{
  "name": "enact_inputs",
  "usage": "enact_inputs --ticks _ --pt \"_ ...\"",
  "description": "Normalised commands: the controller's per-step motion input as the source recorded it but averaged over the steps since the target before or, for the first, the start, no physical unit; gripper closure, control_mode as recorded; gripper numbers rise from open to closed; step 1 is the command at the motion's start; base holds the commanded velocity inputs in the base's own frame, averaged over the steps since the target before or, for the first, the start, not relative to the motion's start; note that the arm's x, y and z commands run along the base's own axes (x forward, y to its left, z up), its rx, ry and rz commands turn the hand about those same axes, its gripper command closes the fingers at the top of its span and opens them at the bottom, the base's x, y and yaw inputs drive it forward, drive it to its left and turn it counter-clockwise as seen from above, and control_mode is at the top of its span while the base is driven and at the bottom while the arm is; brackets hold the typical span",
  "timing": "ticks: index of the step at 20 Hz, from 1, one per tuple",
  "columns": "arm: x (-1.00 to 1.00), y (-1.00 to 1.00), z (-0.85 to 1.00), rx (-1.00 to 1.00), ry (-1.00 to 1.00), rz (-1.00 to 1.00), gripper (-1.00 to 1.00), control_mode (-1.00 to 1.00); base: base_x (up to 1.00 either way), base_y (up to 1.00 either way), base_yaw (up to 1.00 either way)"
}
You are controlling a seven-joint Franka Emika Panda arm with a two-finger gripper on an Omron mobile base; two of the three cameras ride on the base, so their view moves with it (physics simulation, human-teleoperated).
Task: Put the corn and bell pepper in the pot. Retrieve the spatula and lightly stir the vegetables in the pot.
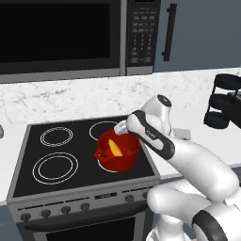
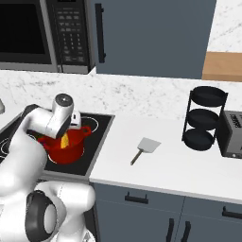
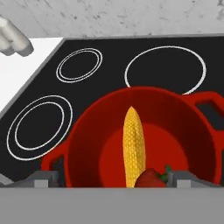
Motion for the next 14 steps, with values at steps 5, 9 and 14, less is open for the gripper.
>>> enact_inputs --ticks 5,9,14 --pt "-0.98 -0.54 0.60 0.00 -0.03 -0.11 -1.00 -1.00 0.00 0.00 0.00" --pt "-0.79 -1.00 0.08 0.05 0.03 -0.23 -1.00 -1.00 0.00 0.00 0.00" --pt "-0.43 -1.00 0.00 0.07 0.04 -0.30 -1.00 -1.00 0.00 0.00 0.00"
